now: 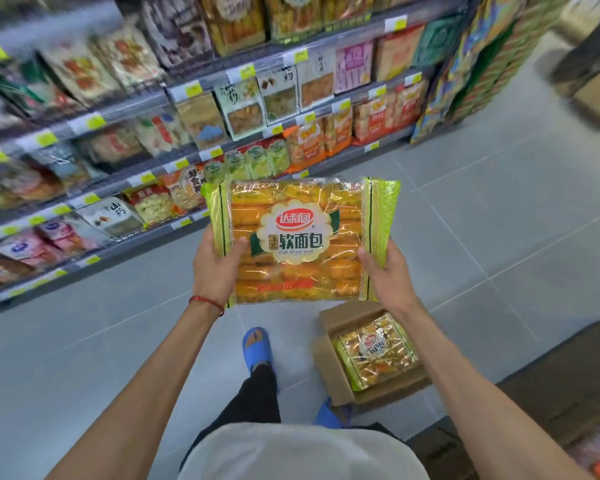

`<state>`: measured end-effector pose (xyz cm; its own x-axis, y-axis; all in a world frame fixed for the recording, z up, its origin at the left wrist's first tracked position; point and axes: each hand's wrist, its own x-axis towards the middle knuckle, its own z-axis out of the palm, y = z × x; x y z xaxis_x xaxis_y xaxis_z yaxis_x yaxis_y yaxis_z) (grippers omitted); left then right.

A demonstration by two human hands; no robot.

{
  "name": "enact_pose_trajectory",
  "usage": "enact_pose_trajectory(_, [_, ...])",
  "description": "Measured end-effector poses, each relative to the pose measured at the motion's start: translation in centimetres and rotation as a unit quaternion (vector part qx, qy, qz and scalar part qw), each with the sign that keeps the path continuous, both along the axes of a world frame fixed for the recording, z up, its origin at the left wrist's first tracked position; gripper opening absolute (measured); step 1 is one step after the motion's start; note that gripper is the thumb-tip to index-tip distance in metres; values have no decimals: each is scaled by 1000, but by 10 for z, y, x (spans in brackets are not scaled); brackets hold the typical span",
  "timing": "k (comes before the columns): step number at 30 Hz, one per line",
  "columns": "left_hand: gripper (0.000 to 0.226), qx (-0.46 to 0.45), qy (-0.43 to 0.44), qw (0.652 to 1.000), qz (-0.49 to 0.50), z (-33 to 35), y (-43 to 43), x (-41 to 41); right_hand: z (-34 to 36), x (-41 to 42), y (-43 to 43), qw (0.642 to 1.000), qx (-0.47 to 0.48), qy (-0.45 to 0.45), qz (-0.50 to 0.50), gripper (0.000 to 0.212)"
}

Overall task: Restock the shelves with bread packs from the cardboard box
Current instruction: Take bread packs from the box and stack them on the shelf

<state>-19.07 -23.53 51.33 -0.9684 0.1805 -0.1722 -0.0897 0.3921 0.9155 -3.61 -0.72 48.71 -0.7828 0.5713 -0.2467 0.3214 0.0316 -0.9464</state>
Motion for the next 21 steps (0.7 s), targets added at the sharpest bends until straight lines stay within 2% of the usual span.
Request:
enact_pose_trajectory(5, [34, 23, 11, 1000, 12, 21, -16, -72, 18, -80, -15, 999, 18, 22, 17, 45])
enact_pose_trajectory(9, [53, 23, 46, 999, 6, 40, -24, -140, 33, -144, -25, 998, 30, 56, -4, 40])
enact_pose_trajectory(12, [49, 31, 63, 998, 7, 56, -24, -182, 47, -186, -27, 997, 27, 67, -9, 40])
enact_pose_trajectory(15, [49, 31, 77, 997, 1, 67, -17, -218, 58, -223, -21, 996, 37, 76, -22, 37])
enact_pose_trajectory(19, [68, 43, 84, 995, -10, 78, 4, -263, 67, -267, 1, 995, 57, 80, -30, 37])
enact_pose_trajectory(21, [68, 44, 86, 995, -12, 84, 23, -285, 73, -291, 18, 993, 75, 81, -31, 39])
